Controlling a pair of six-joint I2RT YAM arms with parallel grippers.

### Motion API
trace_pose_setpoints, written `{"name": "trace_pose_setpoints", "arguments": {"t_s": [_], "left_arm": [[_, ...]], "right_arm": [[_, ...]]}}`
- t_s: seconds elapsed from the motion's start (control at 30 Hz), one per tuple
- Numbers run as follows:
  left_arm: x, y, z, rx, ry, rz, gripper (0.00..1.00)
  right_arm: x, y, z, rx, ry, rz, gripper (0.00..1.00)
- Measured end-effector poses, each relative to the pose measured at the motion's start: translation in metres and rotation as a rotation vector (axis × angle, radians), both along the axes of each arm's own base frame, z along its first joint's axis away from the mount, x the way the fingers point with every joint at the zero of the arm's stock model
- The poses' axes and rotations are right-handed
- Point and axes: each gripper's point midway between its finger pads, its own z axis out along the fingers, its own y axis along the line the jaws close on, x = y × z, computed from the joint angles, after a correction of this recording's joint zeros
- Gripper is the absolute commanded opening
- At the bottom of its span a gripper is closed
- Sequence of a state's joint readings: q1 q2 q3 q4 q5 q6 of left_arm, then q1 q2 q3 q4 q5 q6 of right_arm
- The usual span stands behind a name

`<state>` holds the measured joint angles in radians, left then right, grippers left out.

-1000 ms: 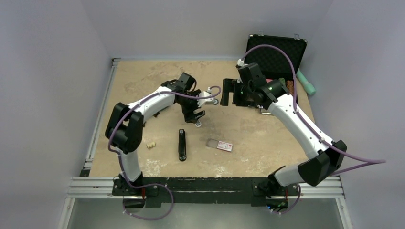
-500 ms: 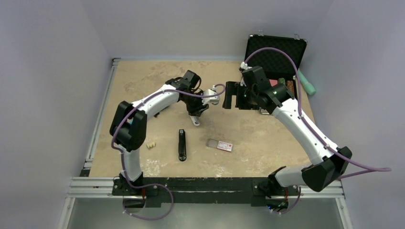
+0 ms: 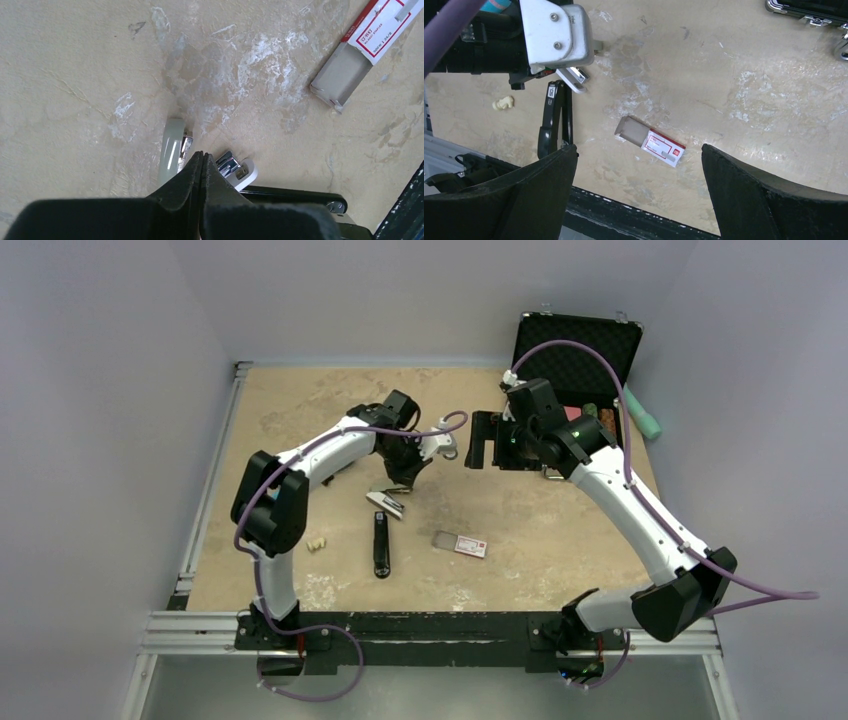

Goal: Unload the staples from the stapler

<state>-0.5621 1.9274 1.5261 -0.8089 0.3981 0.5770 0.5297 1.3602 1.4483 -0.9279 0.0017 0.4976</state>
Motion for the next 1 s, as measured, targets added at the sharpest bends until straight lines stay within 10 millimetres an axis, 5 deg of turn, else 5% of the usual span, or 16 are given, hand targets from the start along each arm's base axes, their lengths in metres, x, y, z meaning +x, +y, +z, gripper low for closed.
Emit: {"name": "trace_pose_setpoints", "arguments": {"t_s": [0.23,0.5,0.77,1.0], "left_arm": [[0.001,0.004,0.001,0.022,0.064,0.186,0.06],[0.007,0.007,0.014,0.021,0.066,0.274,0.98],[0.016,0.022,0.015,0.099,0.011,0.292,1.0],[0.029,0.026,-0.015,0.196,0.046,0.328,0.91]], "right_arm": [[-0.002,0.003,0.0,0.012,0.008,0.009,0.99],[-0.001,0.004,0.001,0.018,0.003,0.01,0.99],[-0.001,0.004,0.002,0.02,0.0,0.01,0.99],[-0.002,0.003,0.006,0.03,-0.018,0.01,0.99]]}}
